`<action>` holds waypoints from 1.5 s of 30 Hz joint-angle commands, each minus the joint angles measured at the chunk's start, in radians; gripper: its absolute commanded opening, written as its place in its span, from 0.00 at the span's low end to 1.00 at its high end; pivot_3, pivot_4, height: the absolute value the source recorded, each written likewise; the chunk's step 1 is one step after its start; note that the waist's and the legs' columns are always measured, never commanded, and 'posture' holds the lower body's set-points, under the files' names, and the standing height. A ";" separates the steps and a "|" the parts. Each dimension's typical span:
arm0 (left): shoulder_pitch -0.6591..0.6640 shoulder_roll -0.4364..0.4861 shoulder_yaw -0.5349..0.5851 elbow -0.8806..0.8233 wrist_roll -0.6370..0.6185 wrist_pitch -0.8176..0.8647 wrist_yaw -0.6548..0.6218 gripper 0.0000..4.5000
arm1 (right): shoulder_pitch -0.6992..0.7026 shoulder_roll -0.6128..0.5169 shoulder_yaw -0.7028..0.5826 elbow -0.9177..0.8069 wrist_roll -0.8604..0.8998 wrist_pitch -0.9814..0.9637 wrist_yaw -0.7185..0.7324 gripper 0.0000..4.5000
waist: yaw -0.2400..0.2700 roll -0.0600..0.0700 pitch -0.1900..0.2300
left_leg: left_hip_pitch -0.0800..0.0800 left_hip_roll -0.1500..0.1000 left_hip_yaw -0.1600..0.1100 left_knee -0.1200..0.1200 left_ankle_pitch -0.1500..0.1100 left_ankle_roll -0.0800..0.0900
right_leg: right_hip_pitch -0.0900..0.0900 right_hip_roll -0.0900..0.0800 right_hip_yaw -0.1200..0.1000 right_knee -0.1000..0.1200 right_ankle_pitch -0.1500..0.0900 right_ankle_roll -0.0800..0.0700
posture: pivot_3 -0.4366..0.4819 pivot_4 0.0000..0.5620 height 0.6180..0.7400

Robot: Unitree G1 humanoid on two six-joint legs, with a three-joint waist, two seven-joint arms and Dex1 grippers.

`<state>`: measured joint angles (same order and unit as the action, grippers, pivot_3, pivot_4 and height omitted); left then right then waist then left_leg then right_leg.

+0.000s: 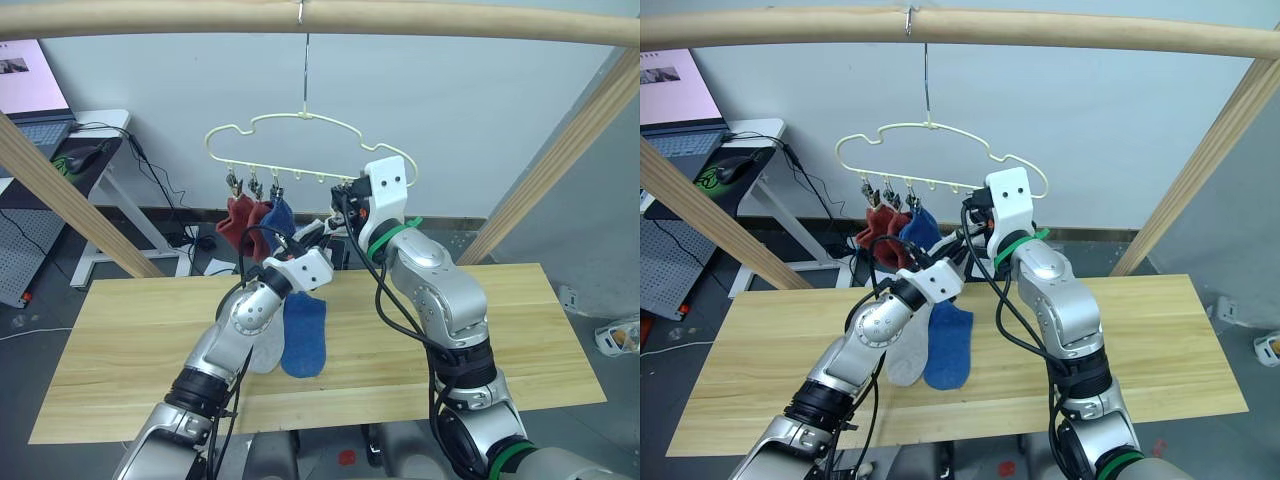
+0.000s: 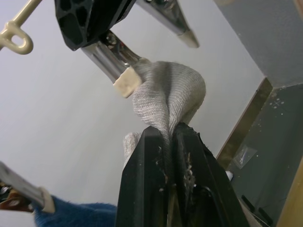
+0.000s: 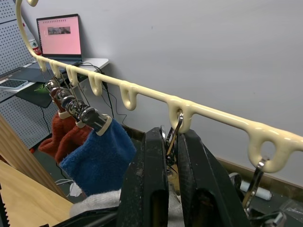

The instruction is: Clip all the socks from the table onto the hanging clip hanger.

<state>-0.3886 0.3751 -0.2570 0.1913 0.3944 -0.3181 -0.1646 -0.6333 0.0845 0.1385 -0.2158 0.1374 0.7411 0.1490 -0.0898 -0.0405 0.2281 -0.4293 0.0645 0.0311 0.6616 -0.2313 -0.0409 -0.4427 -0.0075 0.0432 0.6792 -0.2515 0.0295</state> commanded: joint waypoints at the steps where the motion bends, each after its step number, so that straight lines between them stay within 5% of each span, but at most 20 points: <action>1: -0.022 -0.014 0.011 -0.015 0.005 -0.022 0.021 0.00 | -0.017 0.005 -0.001 -0.053 0.011 -0.027 0.001 0.00 | 0.000 0.000 0.000 | 0.000 0.000 0.000 0.000 0.000 0.000 | 0.000 0.000 0.000 0.000 0.000 0.000 | 0.32 0.39 1.00; 5: -0.032 -0.023 0.011 -0.007 0.008 -0.022 0.029 0.00 | -0.015 0.013 -0.011 -0.054 0.019 -0.018 -0.006 0.00 | 0.000 0.000 0.000 | 0.000 0.000 0.000 0.000 0.000 0.000 | 0.000 0.000 0.000 0.000 0.000 0.000 | 0.32 0.39 1.00; 17: -0.053 -0.043 0.007 0.030 -0.005 0.000 0.023 0.00 | -0.007 0.015 -0.024 -0.073 0.048 0.000 0.010 0.95 | 0.001 0.000 0.000 | 0.000 0.000 0.000 0.000 0.000 0.000 | 0.000 0.000 0.000 0.000 0.000 0.000 | 0.32 0.39 1.00; 19: -0.039 -0.048 0.013 0.022 -0.037 0.004 -0.002 0.00 | 0.002 0.002 -0.023 -0.088 0.056 0.004 0.022 0.95 | 0.001 0.000 0.000 | 0.000 0.000 0.000 0.000 0.000 0.000 | 0.000 0.000 0.000 0.000 0.000 0.000 | 0.32 0.39 1.00; 30: 0.047 -0.044 0.048 -0.131 -0.206 0.103 -0.169 0.71 | 0.067 -0.127 0.007 -0.210 0.096 0.038 0.119 0.96 | 0.000 0.000 0.000 | 0.000 0.000 0.000 0.000 0.000 0.000 | 0.000 0.000 0.000 0.000 0.000 0.000 | 0.32 0.38 1.00; 45: 0.319 0.075 0.253 -0.520 -0.630 0.466 -0.438 0.71 | 0.288 -0.402 0.039 -0.403 0.123 -0.141 0.325 0.96 | 0.000 0.000 0.000 | 0.000 0.000 -0.001 0.000 0.000 0.000 | 0.001 0.000 0.000 -0.001 -0.002 0.004 | 0.34 0.36 1.00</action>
<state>-0.0860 0.4331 -0.0379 -0.2608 -0.1811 0.1277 -0.5682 -0.3579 -0.3007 0.1859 -0.5714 0.2662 0.6550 0.4485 -0.0898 -0.0408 0.2278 -0.4288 0.0645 0.0302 0.6620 -0.2313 -0.0409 -0.4417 -0.0074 0.0430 0.6785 -0.2540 0.0336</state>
